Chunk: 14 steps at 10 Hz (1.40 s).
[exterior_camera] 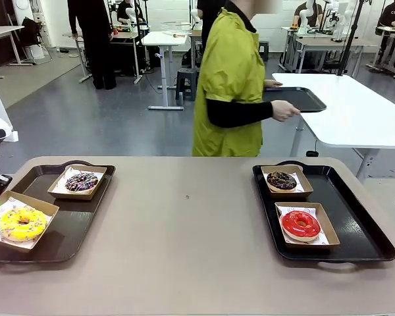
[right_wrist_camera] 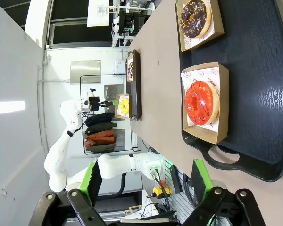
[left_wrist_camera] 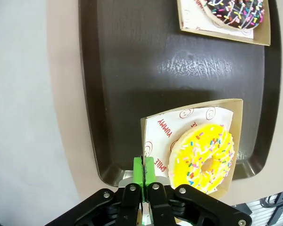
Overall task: Individually package the donuts and arrange them on the tray.
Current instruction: Place the picked Paper togo box on the Handle tray.
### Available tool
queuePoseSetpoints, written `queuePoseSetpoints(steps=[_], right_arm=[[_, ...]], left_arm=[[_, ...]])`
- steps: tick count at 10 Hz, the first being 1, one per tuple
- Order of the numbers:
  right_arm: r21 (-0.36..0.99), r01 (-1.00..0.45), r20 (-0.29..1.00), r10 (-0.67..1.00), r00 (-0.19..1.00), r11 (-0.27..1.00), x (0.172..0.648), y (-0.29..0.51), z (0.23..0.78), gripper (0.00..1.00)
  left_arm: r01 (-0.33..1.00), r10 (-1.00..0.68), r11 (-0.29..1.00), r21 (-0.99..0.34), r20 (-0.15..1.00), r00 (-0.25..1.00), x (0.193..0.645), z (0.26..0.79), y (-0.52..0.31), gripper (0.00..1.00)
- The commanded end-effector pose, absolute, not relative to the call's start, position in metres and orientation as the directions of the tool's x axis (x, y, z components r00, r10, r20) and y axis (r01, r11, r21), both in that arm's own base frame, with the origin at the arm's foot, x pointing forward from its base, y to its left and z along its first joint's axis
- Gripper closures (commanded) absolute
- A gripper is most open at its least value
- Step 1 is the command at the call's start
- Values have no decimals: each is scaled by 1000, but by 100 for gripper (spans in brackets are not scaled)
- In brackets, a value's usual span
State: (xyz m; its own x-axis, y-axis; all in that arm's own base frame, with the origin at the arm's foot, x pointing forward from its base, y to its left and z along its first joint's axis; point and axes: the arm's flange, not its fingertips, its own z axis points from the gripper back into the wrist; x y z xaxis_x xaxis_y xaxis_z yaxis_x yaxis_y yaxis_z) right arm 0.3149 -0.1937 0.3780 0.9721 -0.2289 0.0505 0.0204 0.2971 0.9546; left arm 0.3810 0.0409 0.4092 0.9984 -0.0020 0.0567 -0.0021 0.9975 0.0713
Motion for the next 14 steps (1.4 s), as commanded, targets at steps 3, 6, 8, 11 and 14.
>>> queuePoseSetpoints(steps=[3, 6, 8, 11, 14], right_arm=[[957, 29, 39, -225, 974, 289, 312, -194, 379, 0], [957, 29, 39, -225, 974, 289, 312, -194, 379, 0], [957, 29, 39, -225, 974, 289, 312, -194, 379, 0], [957, 29, 39, -225, 974, 289, 312, -194, 379, 0], [957, 29, 39, -225, 974, 289, 312, -194, 379, 0]], left_arm=[[-54, 46, 994, 95, 78, 996, 390, 396, 42, 99], [-62, 54, 993, 105, 77, 996, 401, 386, 36, 99], [-53, 45, 993, 107, 70, 997, 405, 381, 36, 99], [-39, 32, 994, 102, 69, 997, 405, 382, 37, 32], [-31, 25, 996, 84, 72, 997, 401, 387, 37, 0]])
